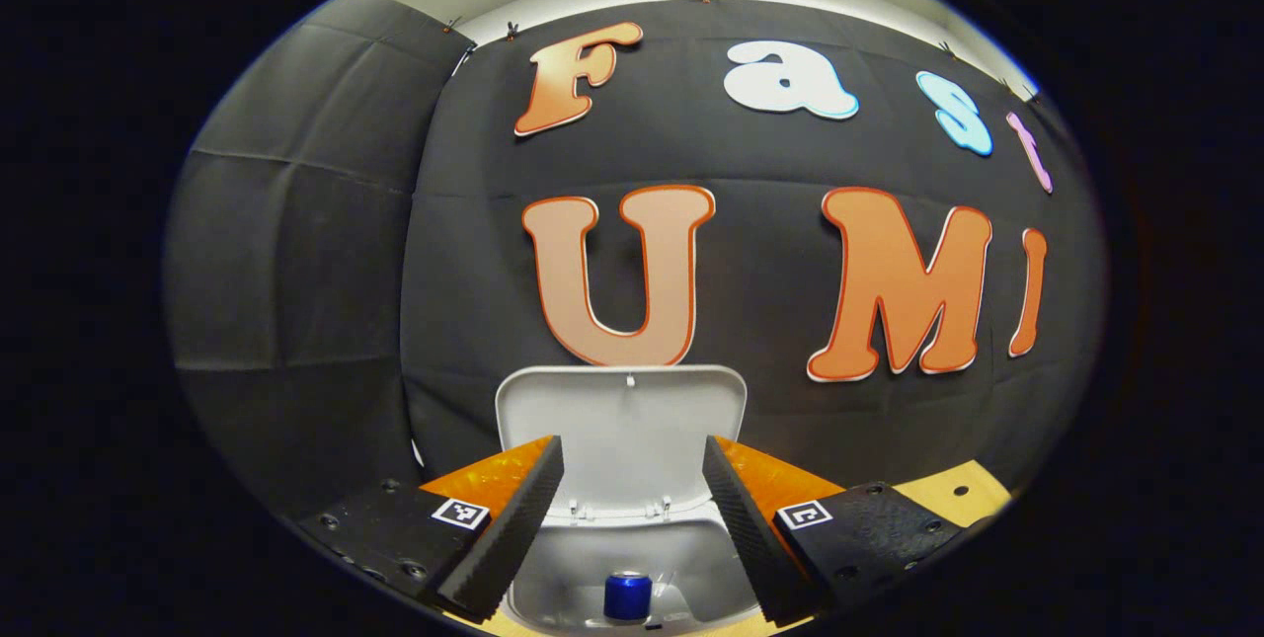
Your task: Press the lid of the desktop garbage bin to open it, pick up the crumpled paper on the desktop and throw it into the bin, then pick up the pop can on the desktop and drop it into the bin, and finally close the garbage bin lid.
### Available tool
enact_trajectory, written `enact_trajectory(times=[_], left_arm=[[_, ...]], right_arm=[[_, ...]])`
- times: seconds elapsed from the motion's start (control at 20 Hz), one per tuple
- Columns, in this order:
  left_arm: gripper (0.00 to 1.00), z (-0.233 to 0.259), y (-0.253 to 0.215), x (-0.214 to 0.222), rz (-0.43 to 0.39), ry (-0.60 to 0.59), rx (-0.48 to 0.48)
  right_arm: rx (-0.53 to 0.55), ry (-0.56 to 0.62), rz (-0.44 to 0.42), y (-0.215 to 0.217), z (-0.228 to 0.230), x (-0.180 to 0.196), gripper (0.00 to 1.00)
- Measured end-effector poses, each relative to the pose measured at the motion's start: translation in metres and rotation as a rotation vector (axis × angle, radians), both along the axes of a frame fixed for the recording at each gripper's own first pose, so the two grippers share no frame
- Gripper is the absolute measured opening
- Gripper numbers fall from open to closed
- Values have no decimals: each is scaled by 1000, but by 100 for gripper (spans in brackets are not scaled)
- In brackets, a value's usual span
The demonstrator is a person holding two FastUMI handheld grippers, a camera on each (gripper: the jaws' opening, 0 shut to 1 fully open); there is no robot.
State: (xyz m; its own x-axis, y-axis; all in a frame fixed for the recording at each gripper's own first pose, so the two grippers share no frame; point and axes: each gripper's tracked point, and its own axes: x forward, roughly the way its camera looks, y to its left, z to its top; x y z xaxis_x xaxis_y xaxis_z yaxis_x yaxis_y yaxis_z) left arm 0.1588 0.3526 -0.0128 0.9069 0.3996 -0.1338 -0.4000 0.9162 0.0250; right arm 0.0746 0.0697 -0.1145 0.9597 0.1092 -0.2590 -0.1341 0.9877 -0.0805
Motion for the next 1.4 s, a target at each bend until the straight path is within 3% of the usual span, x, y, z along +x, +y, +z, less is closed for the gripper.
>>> enact_trajectory(times=[0.3, 0.65, 0.85, 1.15, 1.4], left_arm=[[92, 50, 24, 40, 7, -36, 16], [92, 43, 49, 81, 15, 15, -10], [92, 16, 56, 84, 33, 70, -59], [90, 14, 51, 77, 25, 106, 6], [90, 10, 32, 47, 16, 105, 1]], right_arm=[[-3, -5, -4, 0, 2, 0, 90], [-4, -1, -23, -4, 3, -1, 90], [-1, 6, -34, -9, 1, -1, 90], [-3, 12, -22, -7, -1, 1, 90], [2, 12, -1, -2, -2, 3, 90]])
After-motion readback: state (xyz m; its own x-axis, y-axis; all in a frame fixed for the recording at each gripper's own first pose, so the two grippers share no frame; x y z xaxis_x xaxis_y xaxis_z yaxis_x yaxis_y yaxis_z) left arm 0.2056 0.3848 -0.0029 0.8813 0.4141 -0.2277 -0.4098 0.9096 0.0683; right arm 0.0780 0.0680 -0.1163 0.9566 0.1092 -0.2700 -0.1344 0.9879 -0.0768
